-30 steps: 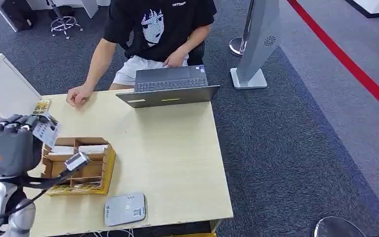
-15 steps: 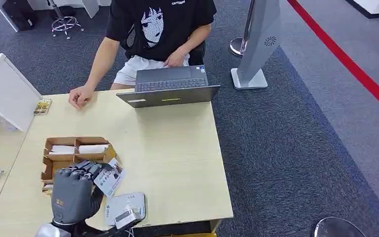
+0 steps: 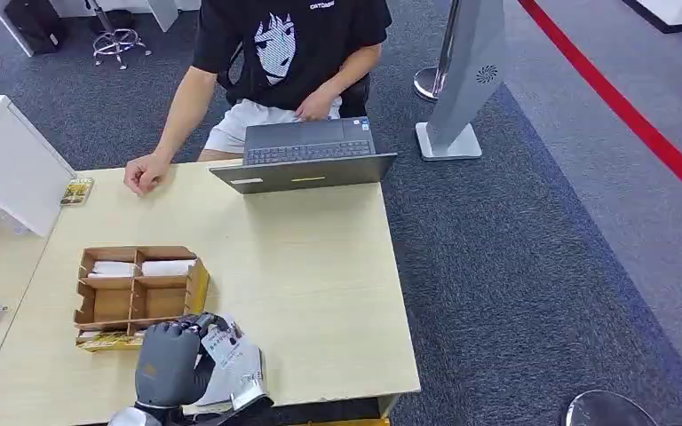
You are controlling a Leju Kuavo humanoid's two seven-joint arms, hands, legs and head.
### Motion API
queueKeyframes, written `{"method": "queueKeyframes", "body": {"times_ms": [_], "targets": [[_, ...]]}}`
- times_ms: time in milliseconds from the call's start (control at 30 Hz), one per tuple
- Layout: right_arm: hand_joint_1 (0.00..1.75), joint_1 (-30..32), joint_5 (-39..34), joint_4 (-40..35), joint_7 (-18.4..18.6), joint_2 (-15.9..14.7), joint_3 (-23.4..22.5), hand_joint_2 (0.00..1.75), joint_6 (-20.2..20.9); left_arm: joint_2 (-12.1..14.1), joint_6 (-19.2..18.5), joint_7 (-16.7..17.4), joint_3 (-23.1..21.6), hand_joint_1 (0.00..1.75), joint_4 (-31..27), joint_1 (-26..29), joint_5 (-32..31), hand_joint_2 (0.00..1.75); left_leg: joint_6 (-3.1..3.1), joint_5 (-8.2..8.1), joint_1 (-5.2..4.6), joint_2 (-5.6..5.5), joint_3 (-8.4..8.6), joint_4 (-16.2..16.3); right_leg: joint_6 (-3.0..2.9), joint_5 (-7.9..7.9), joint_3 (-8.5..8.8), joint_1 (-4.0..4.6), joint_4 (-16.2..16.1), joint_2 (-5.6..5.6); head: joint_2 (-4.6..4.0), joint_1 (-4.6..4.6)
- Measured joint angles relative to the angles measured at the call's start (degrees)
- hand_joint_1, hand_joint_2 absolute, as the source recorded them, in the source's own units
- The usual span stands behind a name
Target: Pass the card to the sensor for recognition and then transmit it.
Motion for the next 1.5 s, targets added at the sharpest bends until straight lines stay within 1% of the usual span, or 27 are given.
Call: {"method": "queueKeyframes", "body": {"times_ms": [200,267,367,433,467,500,567,633,700,767,867,1167,1233,1333,1367,1433,1500], "targets": [[0.0,0.0,0.04,0.02,0.13,0.0,-0.04,1.75,-0.31,-0.31,-0.87,0.22,0.44,1.75,2.2,0.0,-0.59,1.75,0.0,0.0,0.0,0.0,0.01,0.0,0.0,0.0,0.0,0.0,0.0,0.0,0.0,0.0],[0.0,0.0,0.59,0.0,0.09,0.0,-0.04,1.75,0.24,-0.48,-1.14,0.22,0.72,1.75,3.74,-0.09,-0.99,1.75,0.0,0.0,0.0,0.01,0.02,0.0,0.0,0.0,0.0,0.0,0.0,0.0,0.0,0.0],[0.0,-0.2,1.79,-0.02,-0.77,0.5,0.0,1.75,1.55,-1.36,-1.95,-0.31,1.09,1.75,8.01,-1.83,-2.23,1.75,0.02,0.03,0.01,-0.05,0.0,0.0,0.0,0.0,0.0,0.0,0.0,-0.07,0.0,0.02],[0.0,-0.81,1.88,-0.07,-1.25,1.2,0.02,1.75,2.89,-2.41,-2.03,-1.82,1.05,1.75,11.55,-3.36,-2.97,1.75,-0.01,0.04,0.0,-0.03,0.0,0.0,0.01,0.05,0.02,0.0,0.0,-0.05,0.0,0.0],[0.0,-1.57,1.27,-0.05,-0.58,1.55,0.02,1.75,3.47,-3.1,-2.03,-3.12,0.86,1.75,13.84,-4.5,-3.08,1.75,0.01,0.08,0.0,-0.02,-0.01,0.0,-0.01,0.09,0.02,0.0,0.01,-0.05,0.0,0.0],[0.0,-2.86,0.37,-0.05,1.01,1.75,-0.04,1.75,3.61,-3.72,-2.12,-4.49,0.46,1.75,16.18,-5.92,-2.88,1.75,0.02,0.13,-0.01,-0.01,-0.01,0.0,0.04,0.14,-0.03,0.0,0.0,-0.03,0.0,-0.02],[0.0,-6.9,-1.16,-0.07,6.02,1.9,-0.64,1.75,3.47,-5.53,-2.62,-6.47,-1.25,1.75,21.94,-10.2,-2.1,1.75,0.08,0.33,-0.05,0.0,-0.15,0.01,0.12,0.31,-0.12,-0.02,0.0,-0.03,0.0,-0.02],[0.0,-9.93,-1.51,-0.15,10.17,1.9,-0.98,1.75,2.77,-6.36,-2.16,-6.34,-2.73,1.75,25.73,-12.42,-0.76,1.75,0.08,0.32,-0.05,0.06,-0.08,0.01,0.12,0.37,-0.07,-0.02,0.0,0.05,0.0,0.0],[0.0,-12.11,-1.38,-0.46,13.15,1.9,-1.03,1.75,1.62,-6.27,-0.79,-5.79,-3.84,1.75,28.67,-13.58,1.59,1.75,0.09,0.34,-0.05,0.04,-0.02,0.06,0.15,0.4,-0.05,-0.04,0.0,0.05,0.0,0.0],[0.0,-13.04,-1.23,-0.61,13.66,1.9,-1.05,1.75,1.33,-5.44,-0.07,-5.51,-4.93,1.75,31.16,-14.3,2.84,1.75,0.1,0.37,-0.04,-0.03,-0.05,0.09,0.16,0.4,-0.05,-0.04,0.0,-0.02,0.0,-0.04],[0.0,-13.41,-1.16,-0.75,13.64,1.9,-1.05,1.75,1.4,-4.94,0.28,-5.14,-6.27,1.75,33.58,-14.61,3.32,1.75,0.09,0.37,0.0,-0.06,-0.12,0.08,0.16,0.39,-0.09,0.0,0.01,-0.02,0.0,-0.04],[0.0,-13.92,-1.23,-0.88,13.51,1.88,-1.36,1.75,1.48,-4.13,0.55,-4.11,-8.87,1.75,37.42,-16.12,3.94,1.75,0.09,0.37,-0.01,-0.06,-0.15,0.06,0.16,0.37,-0.1,0.0,0.0,-0.02,0.0,-0.02],[0.0,-13.93,-1.03,-0.88,13.51,1.88,-1.38,1.75,1.51,-3.89,1.73,-3.93,-9.44,1.75,38.03,-16.41,4.74,1.75,0.09,0.37,-0.01,-0.07,-0.15,0.06,0.16,0.37,-0.1,0.0,0.0,-0.03,0.0,-0.02],[0.0,-13.91,-1.05,-0.88,13.4,1.88,-1.51,1.75,1.42,-3.52,5.07,-4.11,-10.16,1.75,38.21,-16.45,6.34,1.75,0.09,0.37,-0.01,-0.06,-0.14,0.07,0.16,0.37,-0.1,0.0,0.01,-0.03,0.0,-0.02],[0.0,-13.9,-1.2,-0.88,13.24,1.86,-1.6,1.75,1.38,-3.26,5.88,-4.22,-10.32,1.75,37.83,-16.39,6.82,1.75,0.09,0.37,-0.01,-0.06,-0.14,0.07,0.16,0.37,-0.1,0.0,0.01,-0.02,0.0,-0.04],[0.0,-13.78,-1.62,-0.85,13.03,1.77,-2.1,1.75,1.29,-2.36,6.43,-4.31,-10.49,1.75,35.21,-15.93,7.54,1.75,0.09,0.37,-0.01,-0.06,-0.14,0.07,0.15,0.37,-0.1,0.0,0.01,-0.02,0.0,-0.04],[0.0,-13.59,-1.84,-0.85,12.61,1.62,-2.62,1.75,1.2,-0.92,6.41,-4.06,-10.75,1.75,30.72,-15.43,8.09,1.75,0.09,0.37,0.0,-0.07,-0.15,0.07,0.15,0.37,-0.11,0.01,0.01,-0.03,0.0,-0.02]]}}
